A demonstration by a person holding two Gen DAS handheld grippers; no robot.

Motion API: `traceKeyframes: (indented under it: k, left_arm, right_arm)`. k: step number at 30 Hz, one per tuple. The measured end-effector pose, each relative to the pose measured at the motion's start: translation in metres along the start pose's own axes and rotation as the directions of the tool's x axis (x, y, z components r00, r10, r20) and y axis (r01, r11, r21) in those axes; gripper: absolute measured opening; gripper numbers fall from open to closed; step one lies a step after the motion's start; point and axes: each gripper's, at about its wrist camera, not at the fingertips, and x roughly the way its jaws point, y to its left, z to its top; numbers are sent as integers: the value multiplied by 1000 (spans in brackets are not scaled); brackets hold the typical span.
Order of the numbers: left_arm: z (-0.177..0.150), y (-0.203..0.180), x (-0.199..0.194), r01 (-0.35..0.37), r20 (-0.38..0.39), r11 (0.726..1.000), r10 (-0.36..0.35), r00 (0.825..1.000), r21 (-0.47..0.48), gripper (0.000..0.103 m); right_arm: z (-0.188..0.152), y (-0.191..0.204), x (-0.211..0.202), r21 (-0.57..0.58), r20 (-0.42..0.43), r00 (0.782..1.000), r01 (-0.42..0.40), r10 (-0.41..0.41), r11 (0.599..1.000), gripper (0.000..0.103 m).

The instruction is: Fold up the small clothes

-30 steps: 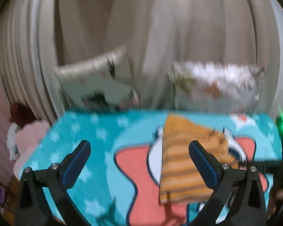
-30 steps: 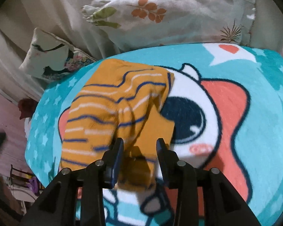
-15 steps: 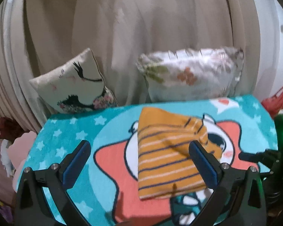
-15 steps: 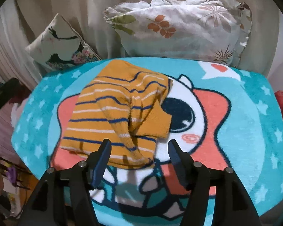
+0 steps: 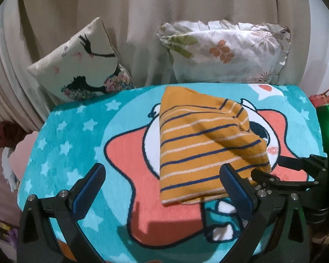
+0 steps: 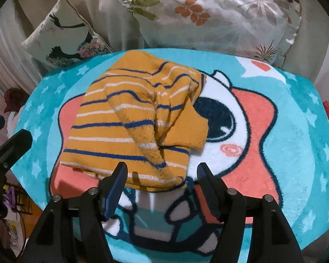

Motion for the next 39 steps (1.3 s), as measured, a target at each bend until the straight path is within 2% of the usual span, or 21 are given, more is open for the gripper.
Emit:
traceKeyframes:
  k: [14,39]
  left_arm:
    - [-6,-2,11,45,-52,999,-46,998,-21,103]
    - [-9,-2,29,56,-128,997,-63,990,-58,103]
  right_arm:
    - [-9,12,8,-41,-24,999,40,-41,998,71]
    - [-7,11,16,-58,-32,997,68,-70,996,73]
